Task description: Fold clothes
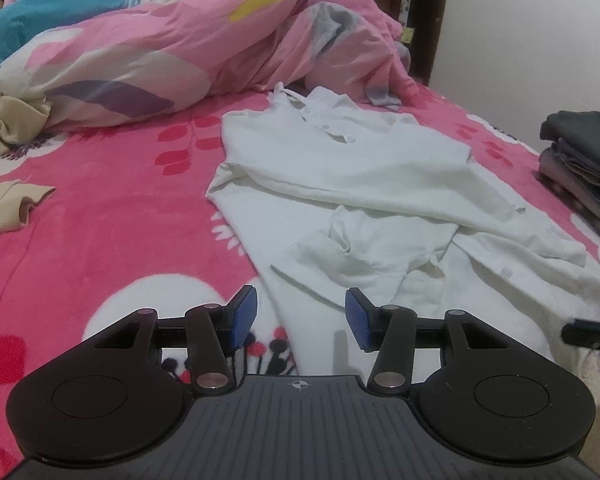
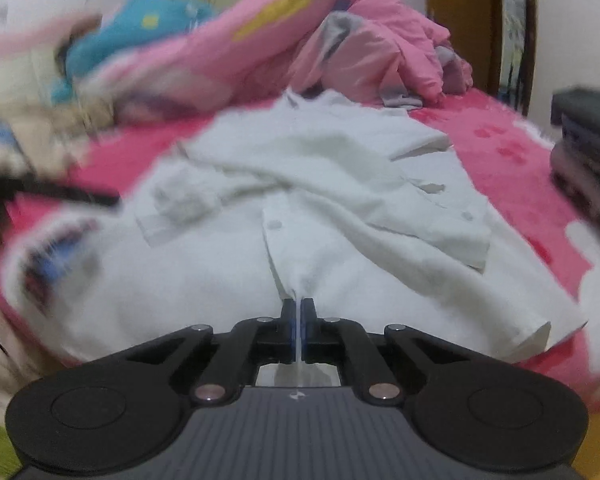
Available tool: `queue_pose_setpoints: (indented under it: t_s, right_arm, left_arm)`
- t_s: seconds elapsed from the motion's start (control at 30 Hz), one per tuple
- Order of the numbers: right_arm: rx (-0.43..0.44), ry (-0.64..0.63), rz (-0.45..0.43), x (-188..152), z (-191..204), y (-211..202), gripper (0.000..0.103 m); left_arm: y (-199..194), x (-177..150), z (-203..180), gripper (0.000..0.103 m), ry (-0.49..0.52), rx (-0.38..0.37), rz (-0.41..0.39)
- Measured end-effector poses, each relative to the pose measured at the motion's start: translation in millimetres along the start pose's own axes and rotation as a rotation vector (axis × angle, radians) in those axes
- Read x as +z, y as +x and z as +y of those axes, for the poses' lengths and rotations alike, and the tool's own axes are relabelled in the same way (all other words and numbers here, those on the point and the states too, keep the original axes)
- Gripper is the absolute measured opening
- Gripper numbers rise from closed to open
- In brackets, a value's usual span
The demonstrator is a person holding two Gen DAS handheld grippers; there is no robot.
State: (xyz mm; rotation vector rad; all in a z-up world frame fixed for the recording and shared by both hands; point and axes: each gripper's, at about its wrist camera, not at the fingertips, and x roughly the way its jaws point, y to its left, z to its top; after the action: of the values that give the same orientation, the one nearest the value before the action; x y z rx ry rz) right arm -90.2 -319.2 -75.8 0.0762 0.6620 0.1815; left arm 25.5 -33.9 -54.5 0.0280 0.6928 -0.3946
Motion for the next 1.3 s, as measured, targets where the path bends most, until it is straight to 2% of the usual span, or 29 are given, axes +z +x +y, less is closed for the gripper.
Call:
queue_pose_setpoints:
  t_s: [0.13, 0.2, 0.27, 0.33, 0.4, 0.53, 0.7, 0.77, 0.83, 0.9, 0.97, 1.1, 1.2, 1.3]
  right_arm:
    - [0.147, 0.156, -0.015, -1, -6, -1, 0.002]
    - [0.168, 0.182, 0.006, -4, -5, 7, 0.006]
    - [0.188, 0.207, 0.027, -7, -4, 15, 0.02]
    - [0.212, 0.229, 0.045, -10, -2, 22, 0.021]
    - [0.251, 0.202, 0.012, -9, -1, 8, 0.021]
    - [0.202, 0.186, -0.099, -1, -14, -20, 0.022]
    - [0.15, 0.262, -0.119, 15, -49, -21, 0.025]
    - [0.132, 0.265, -0.133, 27, -58, -24, 0.048]
    - [0.121, 0.245, -0.158, 48, -65, -25, 0.055]
    - [0.135, 0.202, -0.194, 75, -70, -25, 0.058]
    - [0.16, 0.163, -0.223, 106, -74, -21, 0.07]
    - [0.228, 0.081, -0.261, 179, -76, 6, 0.073]
    - [0.256, 0.024, -0.243, 236, -77, 51, 0.073]
    - [0.269, 0.008, -0.165, 293, -88, 130, 0.072]
  left_arm:
    - [1, 0, 1, 0.049, -0.008, 0.008, 0.01]
    - [0, 0, 0, 0.049, -0.011, 0.01, 0.014]
    - [-2, 1, -2, 0.049, -0.002, 0.021, 0.013]
    - [-5, 2, -3, 0.049, 0.008, 0.025, 0.007]
    - [-7, 3, -5, 0.051, 0.016, 0.028, 0.001]
    - [-6, 6, -13, 0.052, 0.038, 0.026, -0.004]
    - [-2, 16, -23, 0.053, 0.069, 0.042, 0.029]
    - [0, 28, -20, 0.056, 0.073, 0.055, 0.046]
    - [1, 46, -15, 0.058, 0.077, 0.055, 0.049]
    - [4, 69, -9, 0.063, 0.094, 0.054, 0.022]
    - [7, 95, -4, 0.072, 0.117, 0.058, -0.01]
    - [34, 155, 5, 0.076, 0.136, 0.068, -0.093]
    - [77, 200, 14, 0.078, 0.14, 0.06, -0.136]
    - [142, 240, 27, 0.078, 0.098, 0.031, -0.104]
